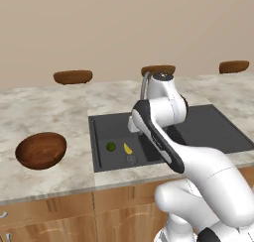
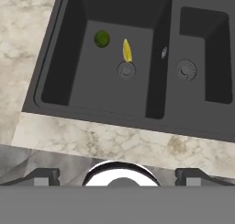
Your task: Remove the lemon wedge and lime from the sink. Then move the bowl and cup from the counter to the sink for washing.
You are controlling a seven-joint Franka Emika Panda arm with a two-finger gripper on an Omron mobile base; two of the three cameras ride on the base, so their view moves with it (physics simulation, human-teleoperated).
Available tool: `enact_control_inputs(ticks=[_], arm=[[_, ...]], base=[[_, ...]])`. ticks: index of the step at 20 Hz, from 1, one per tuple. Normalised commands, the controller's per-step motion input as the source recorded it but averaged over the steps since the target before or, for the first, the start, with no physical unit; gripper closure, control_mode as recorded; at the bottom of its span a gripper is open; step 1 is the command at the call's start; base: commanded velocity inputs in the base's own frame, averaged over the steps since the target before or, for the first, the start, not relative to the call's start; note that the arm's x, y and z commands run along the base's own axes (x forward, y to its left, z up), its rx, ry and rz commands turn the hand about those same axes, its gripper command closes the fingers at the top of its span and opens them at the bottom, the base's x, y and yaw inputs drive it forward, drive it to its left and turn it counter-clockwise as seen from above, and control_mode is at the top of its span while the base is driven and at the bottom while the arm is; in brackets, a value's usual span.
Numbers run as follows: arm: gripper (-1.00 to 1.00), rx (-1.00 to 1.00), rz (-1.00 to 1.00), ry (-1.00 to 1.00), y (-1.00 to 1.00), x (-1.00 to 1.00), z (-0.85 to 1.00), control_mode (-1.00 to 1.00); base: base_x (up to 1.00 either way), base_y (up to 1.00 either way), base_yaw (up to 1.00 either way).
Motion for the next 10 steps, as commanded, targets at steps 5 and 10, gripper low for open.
enact_control_inputs(ticks=[5, 10], arm=[[-1.0, -0.01, 0.0, 0.0, 0.14, 0.19, -0.2, -1.0], [-1.0, -0.04, 0.0, 0.0, 0.09, 0.18, -0.2, -1.0]], base=[[0.0, 0.0, 0.0], [0.0, 0.0, 0.0]])
